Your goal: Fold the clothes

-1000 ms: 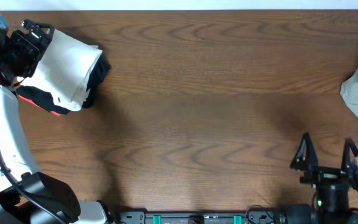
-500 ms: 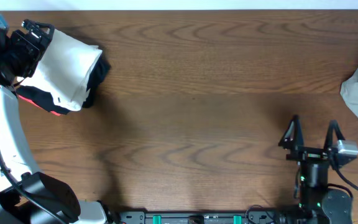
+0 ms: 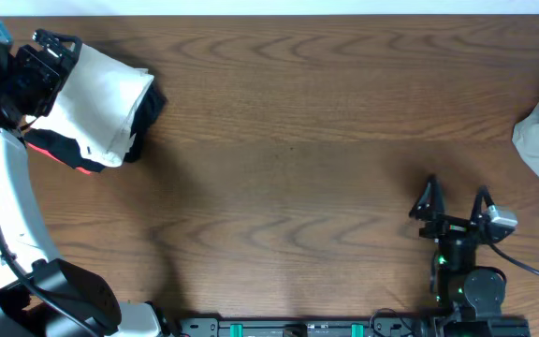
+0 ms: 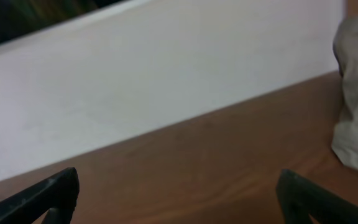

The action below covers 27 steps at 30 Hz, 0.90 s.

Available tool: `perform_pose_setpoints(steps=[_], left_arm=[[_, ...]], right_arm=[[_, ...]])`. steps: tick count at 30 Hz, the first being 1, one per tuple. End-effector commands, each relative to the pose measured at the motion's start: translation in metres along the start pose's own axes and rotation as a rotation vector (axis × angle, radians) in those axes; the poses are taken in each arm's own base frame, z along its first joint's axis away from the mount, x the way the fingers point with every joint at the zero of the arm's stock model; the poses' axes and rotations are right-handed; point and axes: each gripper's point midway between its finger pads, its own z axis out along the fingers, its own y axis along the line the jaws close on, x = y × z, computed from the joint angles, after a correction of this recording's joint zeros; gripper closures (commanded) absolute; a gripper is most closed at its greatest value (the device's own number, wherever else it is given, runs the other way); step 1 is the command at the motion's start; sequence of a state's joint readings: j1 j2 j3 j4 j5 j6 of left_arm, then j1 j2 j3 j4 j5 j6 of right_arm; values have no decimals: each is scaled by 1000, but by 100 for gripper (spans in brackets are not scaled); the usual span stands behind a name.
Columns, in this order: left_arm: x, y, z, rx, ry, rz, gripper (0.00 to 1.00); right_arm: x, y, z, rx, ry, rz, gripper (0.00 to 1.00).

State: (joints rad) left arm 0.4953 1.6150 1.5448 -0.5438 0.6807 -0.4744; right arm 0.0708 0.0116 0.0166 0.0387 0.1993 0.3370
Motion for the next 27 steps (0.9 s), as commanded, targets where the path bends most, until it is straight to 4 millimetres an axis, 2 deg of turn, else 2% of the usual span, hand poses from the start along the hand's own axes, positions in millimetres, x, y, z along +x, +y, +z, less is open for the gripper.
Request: perform_pose_setpoints(steps=[1, 4, 8, 27], left_arm=[[0, -1, 1, 1, 2, 6, 2], [0, -1, 1, 1, 2, 6, 2], [0, -1, 1, 1, 2, 6, 2], [0, -1, 1, 1, 2, 6, 2]], right_arm=[[11, -11, 0, 48, 31, -13, 1], [23, -16, -1, 64, 82, -56, 1], [24, -12, -1, 38, 91, -151, 1], [24, -12, -1, 38, 90, -152, 1]])
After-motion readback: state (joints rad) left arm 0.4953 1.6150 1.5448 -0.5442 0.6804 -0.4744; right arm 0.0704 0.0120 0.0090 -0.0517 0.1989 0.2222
